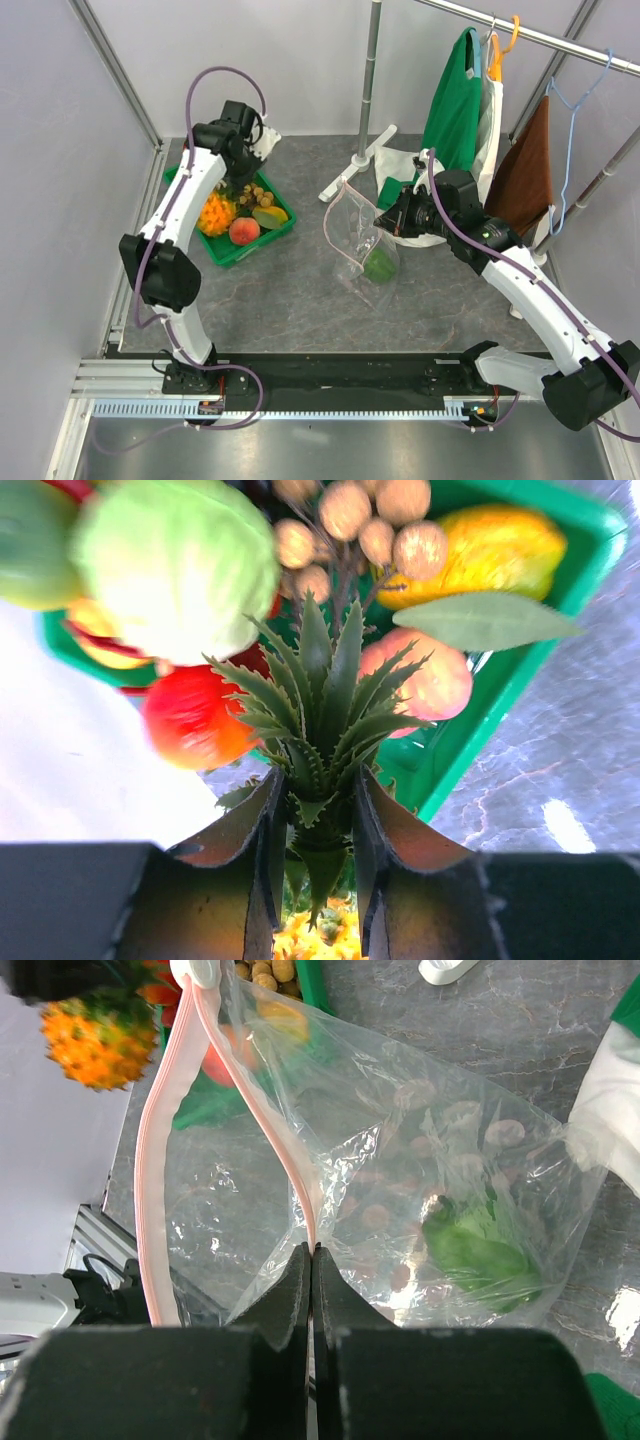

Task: Place the food in the zip-top bag and seal the zipper
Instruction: Pick up the fake fruit from the bin, then place the fake fruit in the zipper food storage bag.

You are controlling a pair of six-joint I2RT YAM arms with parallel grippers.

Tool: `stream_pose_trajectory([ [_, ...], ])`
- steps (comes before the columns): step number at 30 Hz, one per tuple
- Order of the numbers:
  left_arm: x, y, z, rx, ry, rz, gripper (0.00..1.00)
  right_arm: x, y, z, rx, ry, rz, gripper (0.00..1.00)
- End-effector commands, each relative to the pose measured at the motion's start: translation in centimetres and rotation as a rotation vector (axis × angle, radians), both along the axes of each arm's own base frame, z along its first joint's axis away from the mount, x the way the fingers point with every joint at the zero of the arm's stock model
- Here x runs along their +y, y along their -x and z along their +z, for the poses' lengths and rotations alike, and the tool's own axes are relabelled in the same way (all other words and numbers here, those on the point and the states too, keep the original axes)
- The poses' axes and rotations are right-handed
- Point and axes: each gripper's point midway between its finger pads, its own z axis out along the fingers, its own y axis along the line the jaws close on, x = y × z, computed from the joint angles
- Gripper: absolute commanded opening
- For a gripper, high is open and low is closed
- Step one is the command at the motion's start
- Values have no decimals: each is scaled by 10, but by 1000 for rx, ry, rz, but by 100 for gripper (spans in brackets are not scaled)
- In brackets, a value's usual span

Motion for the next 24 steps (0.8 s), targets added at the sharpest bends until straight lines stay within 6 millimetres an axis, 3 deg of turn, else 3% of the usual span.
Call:
stream_pose_trajectory([
  [1, -23, 17, 89, -154, 164, -27, 2, 6, -8, 28, -69, -46, 4, 0],
  [2, -39, 19, 115, -204, 259, -48, 2, 7, -8, 27, -66, -48, 8, 0],
  [4, -62, 25, 143, -250, 394, -102, 2, 8, -9, 29, -67, -54, 7, 0],
  [8, -125, 61, 214, -332, 781, -282, 2, 10, -10, 32, -63, -70, 10, 0],
  [10, -147, 78, 236, -346, 918, -384, 2, 13, -10, 34, -62, -81, 15, 0],
  [11, -169, 81, 245, -356, 1029, -462, 2, 13, -11, 35, -61, -84, 15, 0],
  [12, -172, 103, 269, -424, 1091, -534, 2, 13, -11, 37, -63, -89, 15, 0],
  [14, -196, 113, 277, -480, 1247, -630, 2, 15, -11, 41, -65, -102, 22, 0],
  [15, -196, 134, 293, -539, 1293, -681, 2, 16, -11, 43, -66, -106, 25, 0],
  [16, -203, 141, 295, -563, 1333, -717, 2, 17, -11, 46, -71, -112, 26, 0],
  [17, -217, 151, 279, -516, 1375, -735, 2, 18, -10, 48, -73, -119, 34, 0],
  [19, -231, 158, 283, -547, 1415, -779, 2, 18, -9, 52, -77, -128, 35, 0],
  [24, -266, 149, 254, -517, 1478, -665, 2, 17, -6, 53, -69, -139, 33, 0],
])
